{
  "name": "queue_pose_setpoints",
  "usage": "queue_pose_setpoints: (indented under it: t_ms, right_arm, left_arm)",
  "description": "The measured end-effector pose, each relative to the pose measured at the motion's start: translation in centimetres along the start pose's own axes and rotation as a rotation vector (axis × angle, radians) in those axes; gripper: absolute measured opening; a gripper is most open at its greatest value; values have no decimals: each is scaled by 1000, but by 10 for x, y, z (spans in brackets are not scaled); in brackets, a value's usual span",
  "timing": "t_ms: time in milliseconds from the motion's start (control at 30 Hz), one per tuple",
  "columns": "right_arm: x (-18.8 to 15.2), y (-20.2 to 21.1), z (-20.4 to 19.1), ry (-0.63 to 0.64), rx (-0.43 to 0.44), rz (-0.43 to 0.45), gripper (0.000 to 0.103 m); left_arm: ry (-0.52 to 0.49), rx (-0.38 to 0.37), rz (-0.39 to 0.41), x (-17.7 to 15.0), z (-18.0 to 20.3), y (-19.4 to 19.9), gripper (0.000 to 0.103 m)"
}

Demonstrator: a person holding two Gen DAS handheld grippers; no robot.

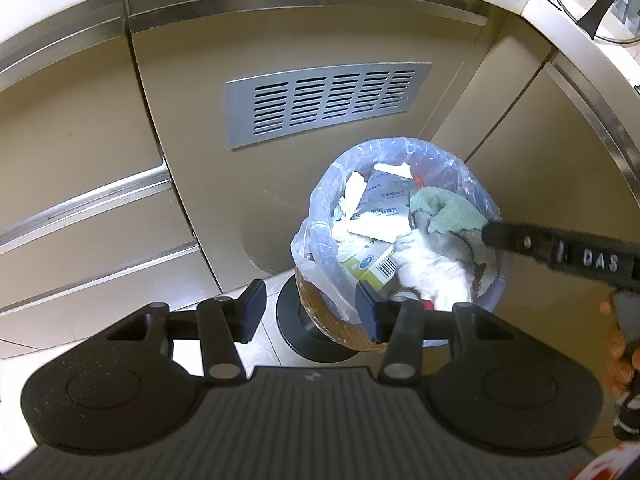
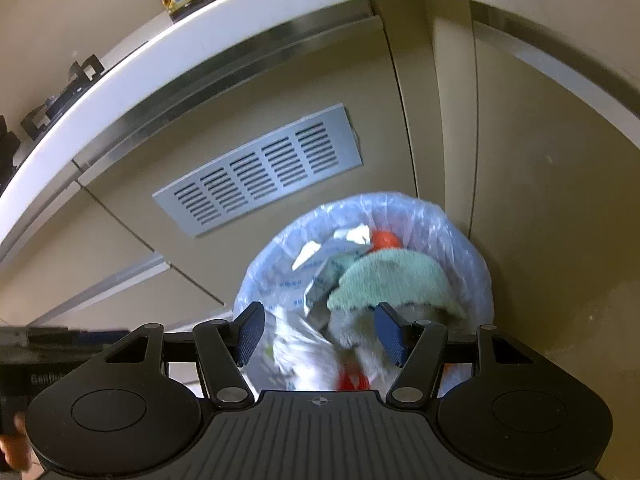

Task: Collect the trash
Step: 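Open both tools to drop the tissue and cap into the bin, then move both tools back up toward the counter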

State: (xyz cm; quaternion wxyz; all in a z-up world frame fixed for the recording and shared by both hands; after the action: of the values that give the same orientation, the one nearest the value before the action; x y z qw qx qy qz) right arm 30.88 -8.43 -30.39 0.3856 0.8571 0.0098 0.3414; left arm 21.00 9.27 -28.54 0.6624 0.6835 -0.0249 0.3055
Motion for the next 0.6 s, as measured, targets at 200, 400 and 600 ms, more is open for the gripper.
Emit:
queue_pose_setpoints:
  t_ms: [200,400,600]
  right_arm:
    - [-13,8,4,-6,-11,-29,61]
    - [-15,21,0,-13,-21,-31,61]
    - [-9,39,-7,-16,-35,-30,61]
  left_arm:
    - [-15,-5,0,2,4,1,45]
    - [-32,-28,-10,4,10,8,45]
    - [-56,-52,-8,9,18,27,45]
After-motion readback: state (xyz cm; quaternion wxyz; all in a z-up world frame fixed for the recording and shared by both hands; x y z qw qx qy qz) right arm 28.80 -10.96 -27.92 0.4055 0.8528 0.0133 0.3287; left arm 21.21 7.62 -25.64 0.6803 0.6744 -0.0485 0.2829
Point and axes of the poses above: each gripper's, at about its wrist camera, not at the fingertips, and y roughly against the way its jaws point, z to its right, x to its top, the point moved 8 cm from there along -y, roughly the way its jaws point, and after that the axes turned 7 degrees about x, right-handed, at the moved point
